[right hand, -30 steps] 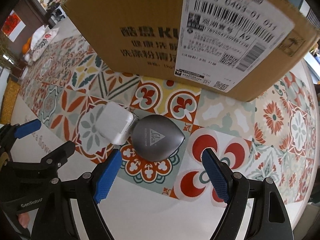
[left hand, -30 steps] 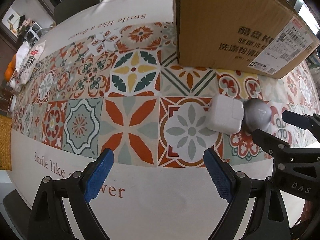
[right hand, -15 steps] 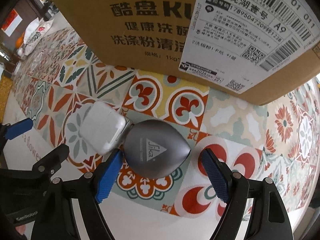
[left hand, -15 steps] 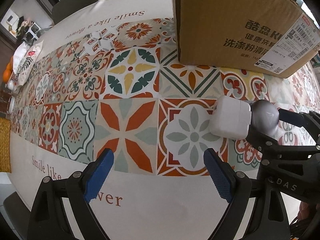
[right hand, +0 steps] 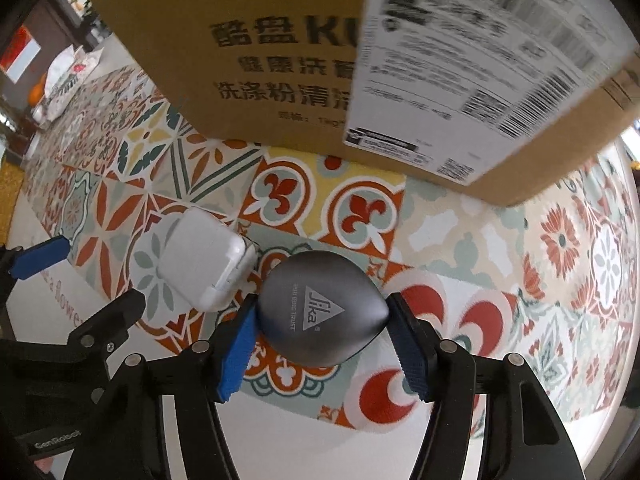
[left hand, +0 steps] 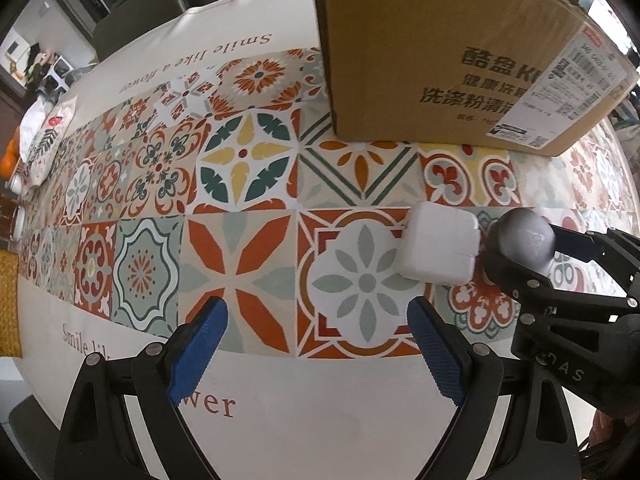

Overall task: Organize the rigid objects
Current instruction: 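Reach the right gripper to the grey triangle-logo speaker and close on it, then grasp the white square charger with the left gripper while the right gripper holds the grey speaker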

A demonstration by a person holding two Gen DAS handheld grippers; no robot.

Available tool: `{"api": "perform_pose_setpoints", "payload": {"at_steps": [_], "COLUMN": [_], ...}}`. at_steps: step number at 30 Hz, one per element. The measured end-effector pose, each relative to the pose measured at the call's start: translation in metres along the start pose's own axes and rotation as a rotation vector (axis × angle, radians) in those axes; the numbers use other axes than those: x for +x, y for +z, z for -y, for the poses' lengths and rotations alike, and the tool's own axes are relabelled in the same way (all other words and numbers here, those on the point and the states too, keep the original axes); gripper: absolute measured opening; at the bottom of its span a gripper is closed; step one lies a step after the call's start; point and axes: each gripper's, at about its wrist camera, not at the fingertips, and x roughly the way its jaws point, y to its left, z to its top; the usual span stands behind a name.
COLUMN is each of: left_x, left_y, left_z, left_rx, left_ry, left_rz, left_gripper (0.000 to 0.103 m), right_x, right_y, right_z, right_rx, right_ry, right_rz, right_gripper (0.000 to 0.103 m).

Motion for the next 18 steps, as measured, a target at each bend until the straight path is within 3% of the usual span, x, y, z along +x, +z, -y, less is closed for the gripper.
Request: {"api": "perform_pose_setpoints", "payload": {"at_steps": [10,18], "left_x": [-0.010,0.001], "left_y": [0.007,0.019], "left_z": [0.023,0.050], "left_rx": [0.084,0.169], "left_ry": [-0.115,-0.130], "left_rz": [0.051,0.067], "left_gripper": [0.092,0.090], "right_x": [-0.032,-0.035], "right_y": [-0.023,-0.042], "right_z": [0.037,0.063], "right_rx": [0.119,0.205], "right_ry": [0.011,0.002], "right_rz": [0.036,0.024], "right_gripper": [0.063,0.063]}}
